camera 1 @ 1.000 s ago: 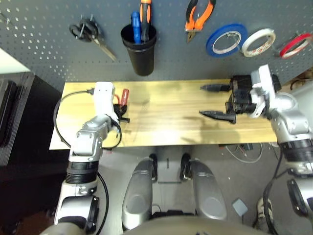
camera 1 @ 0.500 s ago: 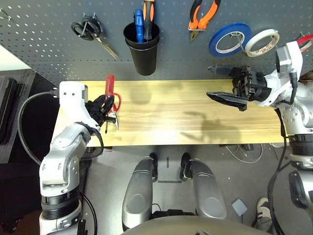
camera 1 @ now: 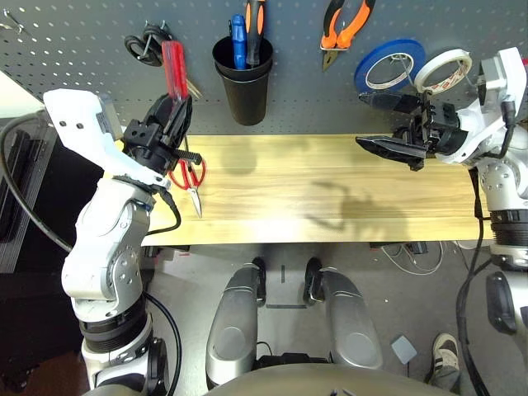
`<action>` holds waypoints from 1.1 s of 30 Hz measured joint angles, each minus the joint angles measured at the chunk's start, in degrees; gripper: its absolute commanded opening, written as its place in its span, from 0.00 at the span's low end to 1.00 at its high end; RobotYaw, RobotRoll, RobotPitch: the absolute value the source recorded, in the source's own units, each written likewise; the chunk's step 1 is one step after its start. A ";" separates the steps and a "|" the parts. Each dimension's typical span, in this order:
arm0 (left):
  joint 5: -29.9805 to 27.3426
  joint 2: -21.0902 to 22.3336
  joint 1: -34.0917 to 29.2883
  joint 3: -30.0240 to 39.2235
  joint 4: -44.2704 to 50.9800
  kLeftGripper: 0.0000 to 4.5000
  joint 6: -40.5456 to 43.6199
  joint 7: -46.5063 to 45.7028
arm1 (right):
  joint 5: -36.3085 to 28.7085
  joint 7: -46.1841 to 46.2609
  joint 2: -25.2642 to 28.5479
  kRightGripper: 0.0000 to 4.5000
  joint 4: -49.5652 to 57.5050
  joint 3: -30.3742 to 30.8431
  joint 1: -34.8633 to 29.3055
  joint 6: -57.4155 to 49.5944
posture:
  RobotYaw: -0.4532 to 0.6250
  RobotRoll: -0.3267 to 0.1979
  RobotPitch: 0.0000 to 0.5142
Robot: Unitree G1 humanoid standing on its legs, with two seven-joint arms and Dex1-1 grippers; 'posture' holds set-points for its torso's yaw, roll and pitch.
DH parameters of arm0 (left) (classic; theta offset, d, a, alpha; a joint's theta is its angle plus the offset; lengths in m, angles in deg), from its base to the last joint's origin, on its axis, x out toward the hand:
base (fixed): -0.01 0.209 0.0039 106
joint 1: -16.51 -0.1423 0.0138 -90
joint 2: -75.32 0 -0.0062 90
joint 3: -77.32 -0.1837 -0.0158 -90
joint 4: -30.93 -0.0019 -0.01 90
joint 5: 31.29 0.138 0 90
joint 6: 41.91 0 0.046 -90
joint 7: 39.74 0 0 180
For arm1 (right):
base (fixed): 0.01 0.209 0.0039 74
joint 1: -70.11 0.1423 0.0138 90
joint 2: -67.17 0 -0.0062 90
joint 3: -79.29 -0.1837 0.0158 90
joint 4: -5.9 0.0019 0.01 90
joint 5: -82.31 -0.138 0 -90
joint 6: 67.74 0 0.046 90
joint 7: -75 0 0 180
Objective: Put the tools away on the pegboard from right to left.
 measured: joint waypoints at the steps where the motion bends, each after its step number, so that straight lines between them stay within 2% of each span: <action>1: -0.01 0.00 1.28 -0.26 -0.18 0.17 0.00 -0.28 | 0.03 -0.02 0.00 1.00 -0.03 0.00 0.01 0.00 | 0.45 0.62 0.50; 9: 0.11 1.01 8.28 -0.54 -3.91 0.17 -0.93 -1.63 | 0.46 0.03 0.48 1.00 -0.68 -0.04 0.01 0.29 | 0.44 0.62 0.51; 15: 1.98 0.92 16.47 -1.26 -9.89 0.17 -6.29 -3.16 | 0.77 0.14 0.71 1.00 -0.92 -0.05 0.00 0.87 | 0.44 0.62 0.51; 16: 2.49 0.53 17.61 -1.31 -11.01 0.17 -7.51 -3.61 | 0.78 0.18 0.72 1.00 -0.92 -0.05 -0.02 0.89 | 0.43 0.62 0.49; 22: 4.14 -2.85 24.55 -2.07 -19.90 0.17 -14.59 -5.87 | 0.92 0.30 0.71 1.00 -1.07 -0.04 -0.03 1.04 | 0.42 0.62 0.50; 33: 5.29 -7.02 30.85 -4.21 -28.07 0.17 -23.13 -6.01 | 1.53 0.98 1.62 1.00 -1.12 -0.22 -0.13 1.50 | 0.42 0.62 0.50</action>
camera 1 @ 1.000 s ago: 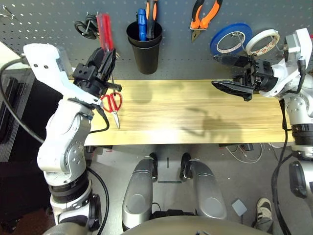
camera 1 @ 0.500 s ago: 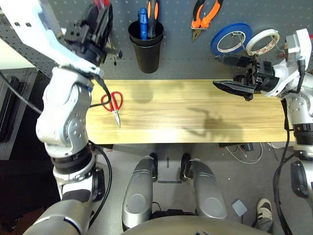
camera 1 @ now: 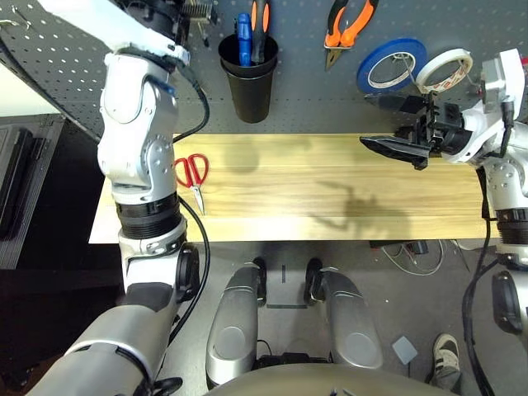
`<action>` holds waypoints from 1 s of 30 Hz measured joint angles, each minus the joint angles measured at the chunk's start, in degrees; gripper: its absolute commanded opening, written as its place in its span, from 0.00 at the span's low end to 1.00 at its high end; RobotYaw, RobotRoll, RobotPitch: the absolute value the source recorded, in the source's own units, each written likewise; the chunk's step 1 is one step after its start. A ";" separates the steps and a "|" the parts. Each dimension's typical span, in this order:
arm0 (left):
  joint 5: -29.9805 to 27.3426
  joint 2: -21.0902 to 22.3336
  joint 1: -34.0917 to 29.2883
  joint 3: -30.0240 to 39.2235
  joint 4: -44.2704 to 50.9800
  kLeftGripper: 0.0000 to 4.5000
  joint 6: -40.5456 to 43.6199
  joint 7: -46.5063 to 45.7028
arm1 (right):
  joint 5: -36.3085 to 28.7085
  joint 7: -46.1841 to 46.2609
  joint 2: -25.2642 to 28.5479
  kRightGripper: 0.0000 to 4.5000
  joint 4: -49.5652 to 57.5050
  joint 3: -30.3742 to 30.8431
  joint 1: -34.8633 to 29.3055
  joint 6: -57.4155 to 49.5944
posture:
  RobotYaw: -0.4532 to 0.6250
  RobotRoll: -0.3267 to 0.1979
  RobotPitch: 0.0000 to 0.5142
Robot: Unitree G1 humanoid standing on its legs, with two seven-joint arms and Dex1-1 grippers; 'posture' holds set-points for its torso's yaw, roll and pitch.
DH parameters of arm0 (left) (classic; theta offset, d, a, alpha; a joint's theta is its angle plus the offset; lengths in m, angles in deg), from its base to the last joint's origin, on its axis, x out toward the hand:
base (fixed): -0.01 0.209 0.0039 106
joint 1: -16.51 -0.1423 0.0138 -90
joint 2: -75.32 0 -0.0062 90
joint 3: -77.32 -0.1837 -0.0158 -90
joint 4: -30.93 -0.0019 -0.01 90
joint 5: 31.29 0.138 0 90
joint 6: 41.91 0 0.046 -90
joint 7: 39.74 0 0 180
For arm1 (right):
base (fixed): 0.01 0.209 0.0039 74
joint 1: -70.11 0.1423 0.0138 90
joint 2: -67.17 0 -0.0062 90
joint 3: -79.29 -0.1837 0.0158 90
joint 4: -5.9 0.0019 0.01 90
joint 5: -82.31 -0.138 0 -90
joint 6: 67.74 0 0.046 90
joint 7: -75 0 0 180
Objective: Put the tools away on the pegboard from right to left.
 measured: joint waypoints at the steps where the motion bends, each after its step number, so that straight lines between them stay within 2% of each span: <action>1: 0.04 -0.30 0.12 -0.17 -0.30 0.17 -0.53 -0.07 | -0.10 0.28 0.00 1.00 0.00 -0.27 0.00 -0.07 | 0.42 0.62 0.50; 3: 0.05 -1.29 0.99 -0.38 -1.73 0.17 -1.23 -0.27 | -0.49 1.18 -0.01 1.00 0.07 -1.05 0.15 -0.53 | 0.39 0.62 0.51; 10: 0.44 -3.44 1.27 -2.33 -4.35 0.17 -3.65 -0.05 | -2.07 3.24 -0.02 1.00 2.28 -1.91 3.18 -2.69 | 0.38 0.62 0.50; 19: 2.58 -3.71 -1.80 -4.98 -8.41 0.17 -8.10 1.91 | -4.04 4.17 2.11 1.00 3.99 -2.04 8.80 -7.66 | 0.34 0.62 0.50; 26: 4.13 -3.72 -3.57 -6.23 -11.00 0.17 -10.24 2.45 | -4.26 4.33 2.33 1.00 4.51 -2.04 9.17 -8.90 | 0.34 0.62 0.51; 30: 4.77 -3.42 -4.85 -7.02 -11.28 0.47 -10.10 3.14 | -4.19 4.38 2.33 1.00 4.48 -2.04 9.12 -8.90 | 0.34 0.62 0.51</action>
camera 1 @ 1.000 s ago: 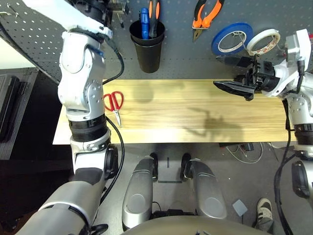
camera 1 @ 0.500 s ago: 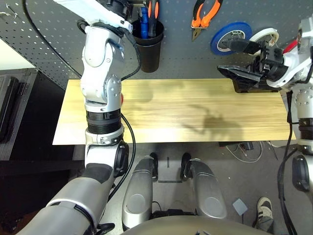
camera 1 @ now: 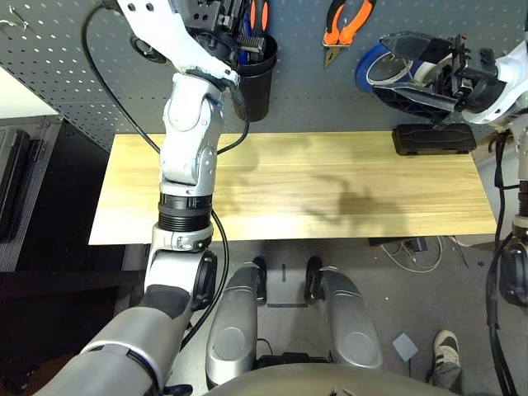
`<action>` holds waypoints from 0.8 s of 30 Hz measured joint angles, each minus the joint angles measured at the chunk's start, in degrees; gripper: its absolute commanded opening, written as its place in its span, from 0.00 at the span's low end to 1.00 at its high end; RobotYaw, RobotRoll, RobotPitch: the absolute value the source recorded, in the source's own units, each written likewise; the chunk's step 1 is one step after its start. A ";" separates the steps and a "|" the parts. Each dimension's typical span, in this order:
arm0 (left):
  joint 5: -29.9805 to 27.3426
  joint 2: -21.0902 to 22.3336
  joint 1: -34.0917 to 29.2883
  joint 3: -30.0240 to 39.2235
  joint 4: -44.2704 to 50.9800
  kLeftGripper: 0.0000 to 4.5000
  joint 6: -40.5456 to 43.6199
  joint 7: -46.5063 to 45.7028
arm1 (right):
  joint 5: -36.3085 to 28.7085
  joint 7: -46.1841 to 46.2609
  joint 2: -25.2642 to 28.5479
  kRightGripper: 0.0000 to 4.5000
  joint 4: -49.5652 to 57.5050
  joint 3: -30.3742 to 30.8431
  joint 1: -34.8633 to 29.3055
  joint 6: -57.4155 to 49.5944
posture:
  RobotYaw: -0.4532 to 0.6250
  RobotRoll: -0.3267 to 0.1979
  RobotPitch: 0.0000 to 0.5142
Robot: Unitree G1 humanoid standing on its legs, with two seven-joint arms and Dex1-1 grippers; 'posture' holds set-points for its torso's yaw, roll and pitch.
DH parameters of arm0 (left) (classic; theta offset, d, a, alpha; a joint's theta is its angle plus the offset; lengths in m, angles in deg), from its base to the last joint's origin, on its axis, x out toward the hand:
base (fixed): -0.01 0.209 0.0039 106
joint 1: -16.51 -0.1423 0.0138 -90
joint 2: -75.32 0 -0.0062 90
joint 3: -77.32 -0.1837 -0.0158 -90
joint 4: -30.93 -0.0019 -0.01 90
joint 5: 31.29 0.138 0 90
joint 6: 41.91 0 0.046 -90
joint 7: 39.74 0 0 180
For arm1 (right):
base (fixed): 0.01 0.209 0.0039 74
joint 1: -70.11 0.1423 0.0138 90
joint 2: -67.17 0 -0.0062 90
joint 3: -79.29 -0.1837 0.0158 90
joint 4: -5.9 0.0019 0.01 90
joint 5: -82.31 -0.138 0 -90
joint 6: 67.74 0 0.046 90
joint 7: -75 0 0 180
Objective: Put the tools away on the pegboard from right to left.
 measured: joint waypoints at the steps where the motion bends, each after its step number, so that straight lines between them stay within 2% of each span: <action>1: 0.05 0.27 -0.01 -0.16 0.05 0.56 0.26 0.29 | 0.07 0.00 0.00 1.00 -0.01 0.00 -0.08 0.01 | 0.34 0.62 0.51; 6: -0.04 3.20 -1.13 -0.66 2.48 0.99 4.13 2.43 | 0.13 0.29 -0.54 1.00 -0.02 0.03 -0.86 0.03 | 0.37 0.62 0.52; 11: -1.65 9.62 -2.41 0.73 8.75 1.00 11.44 5.26 | 0.43 0.06 -0.76 1.00 -0.07 0.27 -2.08 0.03 | 0.37 0.62 0.52; 15: -4.74 16.04 -4.38 3.88 15.29 1.00 18.10 8.27 | 0.94 -0.96 -0.91 1.00 -0.06 0.85 -3.93 0.03 | 0.43 0.62 0.50; 20: -9.07 21.66 -5.93 7.44 24.05 1.00 25.79 10.24 | 2.75 -3.54 -1.66 1.00 -1.19 3.47 -5.20 1.55 | 0.48 0.62 0.49; 24: -12.27 26.56 -9.98 9.30 30.68 1.00 30.67 12.33 | 4.77 -5.42 -3.13 1.00 -4.44 5.35 -4.94 3.75 | 0.51 0.62 0.49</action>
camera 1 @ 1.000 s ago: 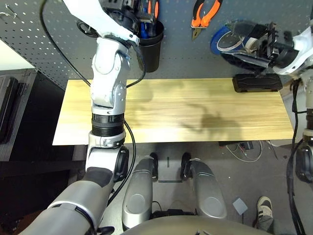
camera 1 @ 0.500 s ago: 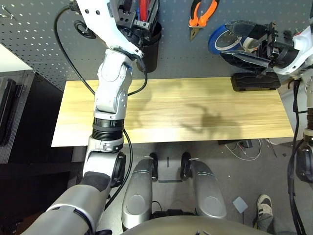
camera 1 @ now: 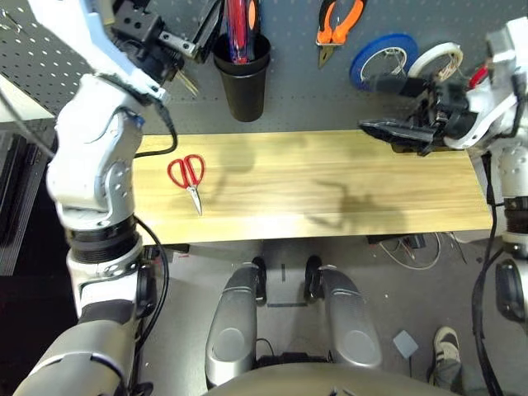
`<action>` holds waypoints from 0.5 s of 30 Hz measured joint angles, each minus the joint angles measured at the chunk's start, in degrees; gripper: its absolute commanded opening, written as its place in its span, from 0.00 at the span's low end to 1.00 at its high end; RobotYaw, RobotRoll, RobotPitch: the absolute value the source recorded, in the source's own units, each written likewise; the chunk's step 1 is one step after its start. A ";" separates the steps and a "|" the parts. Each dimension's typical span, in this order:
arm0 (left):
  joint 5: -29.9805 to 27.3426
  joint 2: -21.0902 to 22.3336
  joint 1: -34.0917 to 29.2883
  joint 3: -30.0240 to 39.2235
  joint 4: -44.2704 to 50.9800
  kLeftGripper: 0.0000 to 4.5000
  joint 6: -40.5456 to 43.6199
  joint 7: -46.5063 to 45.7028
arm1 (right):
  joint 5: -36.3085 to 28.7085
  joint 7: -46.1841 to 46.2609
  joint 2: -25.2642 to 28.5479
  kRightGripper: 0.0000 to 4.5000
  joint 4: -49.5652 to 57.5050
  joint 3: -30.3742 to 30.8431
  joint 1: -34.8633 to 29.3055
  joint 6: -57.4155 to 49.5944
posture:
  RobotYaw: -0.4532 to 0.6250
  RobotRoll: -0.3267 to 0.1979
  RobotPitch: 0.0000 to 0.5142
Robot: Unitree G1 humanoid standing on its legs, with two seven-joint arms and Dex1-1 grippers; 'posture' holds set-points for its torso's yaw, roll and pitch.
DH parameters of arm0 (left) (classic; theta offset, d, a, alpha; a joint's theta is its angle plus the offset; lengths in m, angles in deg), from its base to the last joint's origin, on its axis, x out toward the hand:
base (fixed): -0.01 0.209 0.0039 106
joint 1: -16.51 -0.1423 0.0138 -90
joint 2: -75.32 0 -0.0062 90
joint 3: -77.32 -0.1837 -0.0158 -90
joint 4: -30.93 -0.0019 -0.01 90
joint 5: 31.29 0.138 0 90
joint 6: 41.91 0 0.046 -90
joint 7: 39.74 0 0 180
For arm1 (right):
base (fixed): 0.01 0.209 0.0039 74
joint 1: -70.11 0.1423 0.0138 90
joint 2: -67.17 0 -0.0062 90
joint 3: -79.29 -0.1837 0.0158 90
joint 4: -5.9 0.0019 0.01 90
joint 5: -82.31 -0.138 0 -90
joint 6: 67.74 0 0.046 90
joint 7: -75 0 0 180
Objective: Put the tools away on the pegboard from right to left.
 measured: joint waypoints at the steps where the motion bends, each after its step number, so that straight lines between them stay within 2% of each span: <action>1: -0.79 0.91 -1.89 0.66 1.46 1.00 0.94 0.39 | 0.61 -0.64 -0.17 1.00 -0.87 0.71 0.06 0.66 | 0.54 0.62 0.49; 4: -2.55 2.95 -7.41 1.93 4.98 1.00 3.51 1.18 | 2.30 -2.52 -0.92 1.00 -3.27 2.40 0.51 2.46 | 0.56 0.62 0.50; 8: -5.95 3.64 -15.32 3.43 10.70 1.00 7.46 1.39 | 3.99 -4.67 -2.88 1.00 -4.83 4.88 1.30 4.38 | 0.57 0.62 0.50; 15: -7.64 3.79 -26.49 3.99 12.25 1.00 10.42 1.27 | 6.91 -5.20 -5.53 1.00 -6.00 7.73 0.04 7.47 | 0.53 0.62 0.54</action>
